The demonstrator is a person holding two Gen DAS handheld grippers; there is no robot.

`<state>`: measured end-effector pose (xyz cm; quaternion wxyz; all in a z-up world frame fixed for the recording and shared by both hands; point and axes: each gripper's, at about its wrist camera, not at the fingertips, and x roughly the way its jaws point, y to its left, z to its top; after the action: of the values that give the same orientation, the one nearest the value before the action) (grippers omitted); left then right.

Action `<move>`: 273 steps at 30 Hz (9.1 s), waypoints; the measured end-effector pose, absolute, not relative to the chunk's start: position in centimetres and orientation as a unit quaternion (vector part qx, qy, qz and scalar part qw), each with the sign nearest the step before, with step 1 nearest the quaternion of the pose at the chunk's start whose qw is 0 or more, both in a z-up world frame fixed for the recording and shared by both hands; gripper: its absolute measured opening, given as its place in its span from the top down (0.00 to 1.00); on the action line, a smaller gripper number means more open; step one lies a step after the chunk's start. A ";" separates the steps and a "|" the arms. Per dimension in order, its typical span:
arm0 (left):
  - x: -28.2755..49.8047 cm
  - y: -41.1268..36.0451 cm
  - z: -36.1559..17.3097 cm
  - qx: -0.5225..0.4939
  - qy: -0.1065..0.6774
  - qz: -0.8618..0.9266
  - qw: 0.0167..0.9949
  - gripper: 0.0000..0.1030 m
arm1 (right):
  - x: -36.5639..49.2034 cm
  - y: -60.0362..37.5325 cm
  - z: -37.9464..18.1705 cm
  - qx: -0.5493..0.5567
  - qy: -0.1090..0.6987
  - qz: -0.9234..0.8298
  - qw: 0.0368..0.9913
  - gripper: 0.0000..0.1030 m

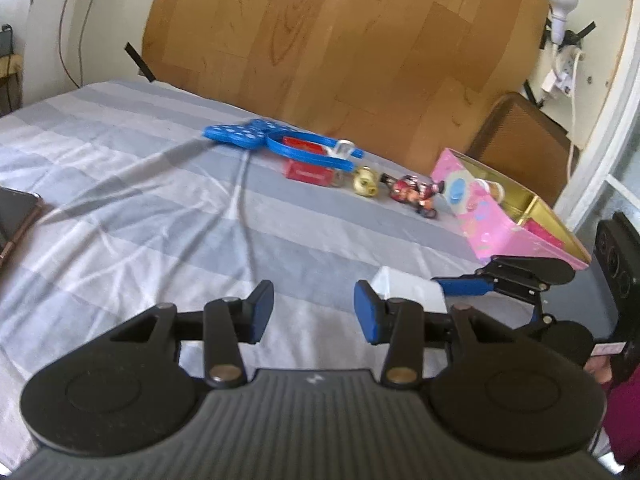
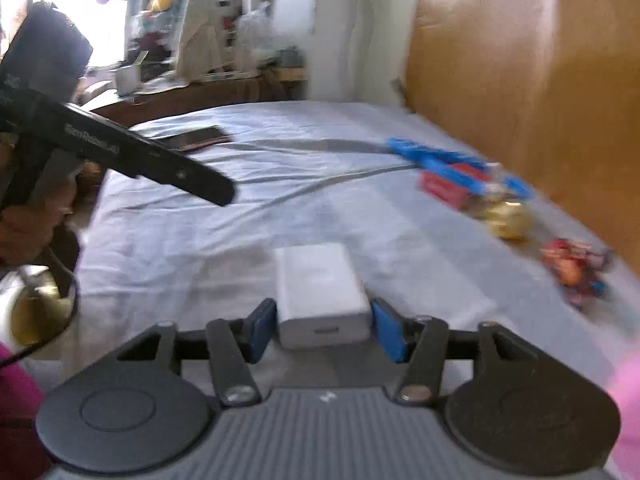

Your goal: Organize rigid objects

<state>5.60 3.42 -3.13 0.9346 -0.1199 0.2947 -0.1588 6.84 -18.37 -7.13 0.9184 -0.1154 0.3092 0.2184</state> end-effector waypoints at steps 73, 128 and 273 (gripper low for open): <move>15.9 -21.0 3.1 0.012 0.228 -0.320 0.919 0.33 | 1.5 -39.6 -3.5 0.074 0.162 -0.178 0.968 0.38; 6.9 1.7 -4.4 -0.084 0.298 -0.118 0.944 0.39 | 5.6 -16.1 -7.3 0.068 0.348 -0.035 0.934 0.85; 9.0 -7.6 -1.6 0.013 0.243 -0.233 0.942 0.93 | 4.3 -19.8 -5.1 0.011 0.237 0.000 0.971 0.93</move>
<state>9.04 -7.62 -1.56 0.9417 0.0135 0.2429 -0.2326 4.30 -19.77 -5.15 0.9714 0.0109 0.2372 0.0001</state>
